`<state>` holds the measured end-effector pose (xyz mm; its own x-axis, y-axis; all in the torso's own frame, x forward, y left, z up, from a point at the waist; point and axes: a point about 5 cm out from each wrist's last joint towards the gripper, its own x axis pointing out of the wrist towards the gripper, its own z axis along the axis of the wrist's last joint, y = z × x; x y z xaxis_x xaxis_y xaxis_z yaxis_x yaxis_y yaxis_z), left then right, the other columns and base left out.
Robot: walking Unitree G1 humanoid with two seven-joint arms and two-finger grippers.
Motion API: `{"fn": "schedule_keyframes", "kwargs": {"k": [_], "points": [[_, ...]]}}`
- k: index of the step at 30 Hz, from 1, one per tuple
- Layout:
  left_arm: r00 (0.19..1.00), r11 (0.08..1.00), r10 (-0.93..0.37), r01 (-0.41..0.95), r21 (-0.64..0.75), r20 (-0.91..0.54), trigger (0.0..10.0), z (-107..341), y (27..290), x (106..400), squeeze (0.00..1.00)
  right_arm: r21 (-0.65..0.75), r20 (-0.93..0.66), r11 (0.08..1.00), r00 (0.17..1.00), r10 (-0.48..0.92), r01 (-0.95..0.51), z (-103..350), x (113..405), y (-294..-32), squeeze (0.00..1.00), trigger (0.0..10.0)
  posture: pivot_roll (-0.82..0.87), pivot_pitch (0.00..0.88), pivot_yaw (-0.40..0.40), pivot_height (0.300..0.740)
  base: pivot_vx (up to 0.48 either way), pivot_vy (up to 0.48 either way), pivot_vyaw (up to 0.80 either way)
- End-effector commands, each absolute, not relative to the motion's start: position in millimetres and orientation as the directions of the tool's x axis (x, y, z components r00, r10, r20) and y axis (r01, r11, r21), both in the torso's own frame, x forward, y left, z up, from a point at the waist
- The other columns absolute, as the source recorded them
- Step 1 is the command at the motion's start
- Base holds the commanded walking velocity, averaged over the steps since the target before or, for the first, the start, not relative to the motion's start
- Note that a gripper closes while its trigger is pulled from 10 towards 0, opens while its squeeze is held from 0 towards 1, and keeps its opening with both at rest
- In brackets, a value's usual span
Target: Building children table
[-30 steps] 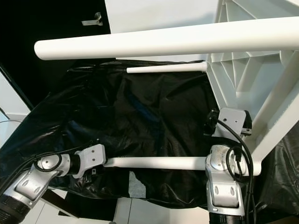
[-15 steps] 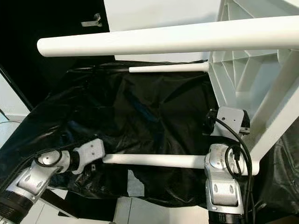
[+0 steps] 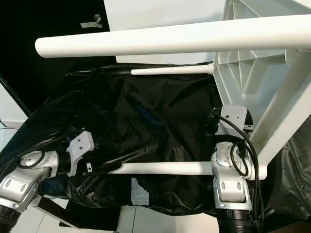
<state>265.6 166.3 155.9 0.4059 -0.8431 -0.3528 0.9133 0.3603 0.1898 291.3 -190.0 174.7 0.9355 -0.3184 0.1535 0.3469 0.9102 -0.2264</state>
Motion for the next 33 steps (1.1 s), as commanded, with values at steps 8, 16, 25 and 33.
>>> {"fn": "schedule_keyframes", "kwargs": {"k": [8, 16, 25, 33], "points": [[0.611, 0.55, -0.761, 0.786, 0.283, -0.22, 10.0, 171.0, 173.2, 284.8, 0.0, -0.216, 0.184, 0.963, 0.975, -0.124, 0.163, 179.7, 308.3, -168.1, 0.0, 10.0, 0.04, 0.008, -0.004, 0.74, 0.0, 0.0, 0.0], [0.841, 0.823, -0.54, 0.536, 0.187, -0.033, 10.0, 176.2, 163.2, 299.7, 0.0, -0.202, 0.186, 0.976, 0.982, -0.038, 0.076, 174.5, 320.2, -163.0, 0.0, 10.0, 0.07, 0.0, -0.026, 0.74, 0.0, 0.0, 0.0], [0.951, 0.952, -0.306, 0.306, 0.023, 0.046, 10.0, 171.5, 158.2, 311.9, 0.0, -0.182, 0.185, 0.982, 0.983, -0.014, 0.048, 168.0, 327.4, -156.1, 0.0, 10.0, 0.1, 0.0, -0.056, 0.74, 0.0, 0.0, 0.0], [0.983, 0.985, -0.161, 0.165, -0.042, 0.09, 10.0, 165.8, 165.9, 318.0, 0.0, -0.152, 0.167, 0.983, 0.978, 0.126, -0.1, 159.4, 333.8, -136.7, 0.0, 10.0, 0.12, 0.0, -0.089, 0.74, 0.0, 0.0, 0.0]]}}
